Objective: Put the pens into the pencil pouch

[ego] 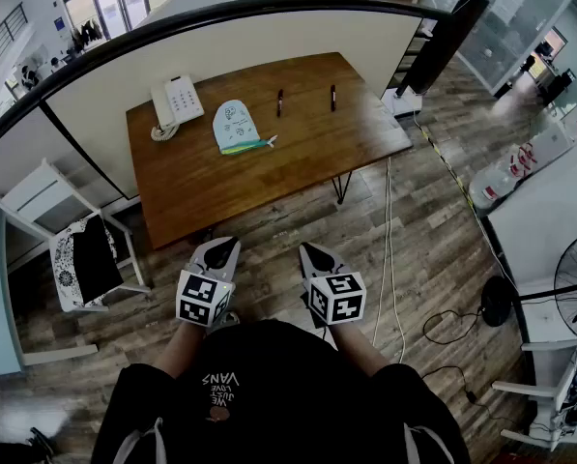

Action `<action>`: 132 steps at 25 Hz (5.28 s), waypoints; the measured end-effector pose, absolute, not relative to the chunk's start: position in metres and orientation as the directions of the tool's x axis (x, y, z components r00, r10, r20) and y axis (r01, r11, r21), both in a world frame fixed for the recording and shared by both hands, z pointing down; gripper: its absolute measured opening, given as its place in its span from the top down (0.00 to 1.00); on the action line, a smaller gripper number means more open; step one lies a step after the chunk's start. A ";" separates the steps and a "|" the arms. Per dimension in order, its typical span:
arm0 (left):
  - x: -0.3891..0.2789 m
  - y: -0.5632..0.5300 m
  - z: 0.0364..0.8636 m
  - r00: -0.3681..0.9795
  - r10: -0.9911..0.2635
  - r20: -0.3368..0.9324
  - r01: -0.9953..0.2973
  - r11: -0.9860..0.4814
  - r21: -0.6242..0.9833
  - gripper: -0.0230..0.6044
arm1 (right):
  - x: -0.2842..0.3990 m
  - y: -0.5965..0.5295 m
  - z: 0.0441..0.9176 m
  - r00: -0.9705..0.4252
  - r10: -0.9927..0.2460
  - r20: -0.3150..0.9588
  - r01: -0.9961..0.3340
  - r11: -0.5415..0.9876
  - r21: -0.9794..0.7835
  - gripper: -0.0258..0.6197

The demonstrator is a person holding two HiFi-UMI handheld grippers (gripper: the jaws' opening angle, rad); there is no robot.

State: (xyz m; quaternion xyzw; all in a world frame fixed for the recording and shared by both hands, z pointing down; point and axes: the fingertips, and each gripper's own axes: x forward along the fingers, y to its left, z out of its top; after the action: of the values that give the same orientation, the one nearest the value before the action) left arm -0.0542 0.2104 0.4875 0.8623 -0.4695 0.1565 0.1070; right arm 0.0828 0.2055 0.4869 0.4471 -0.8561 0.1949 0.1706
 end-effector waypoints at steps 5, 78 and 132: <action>-0.050 0.218 0.486 0.486 -0.799 0.354 -0.859 -0.512 0.024 0.94 | 0.089 0.207 0.481 -0.564 -0.713 0.416 -0.823 0.526 -0.214 0.94; -0.123 -0.097 0.602 0.400 -0.705 0.586 -0.885 -0.464 0.047 0.69 | 0.036 -0.217 0.597 -0.465 -0.595 0.656 -0.863 0.470 -0.185 0.76; -0.102 -0.109 0.650 0.390 -0.578 0.717 -0.682 -0.704 -0.197 0.77 | 0.062 -0.145 0.604 -0.402 -0.609 0.684 -0.891 0.433 -0.138 0.90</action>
State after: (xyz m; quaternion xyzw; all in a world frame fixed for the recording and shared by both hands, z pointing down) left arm -0.1017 -0.1092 0.6498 0.8310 -0.3792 0.4018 0.0649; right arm 0.0616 -0.1451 0.6040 0.4696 -0.7986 0.2514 0.2802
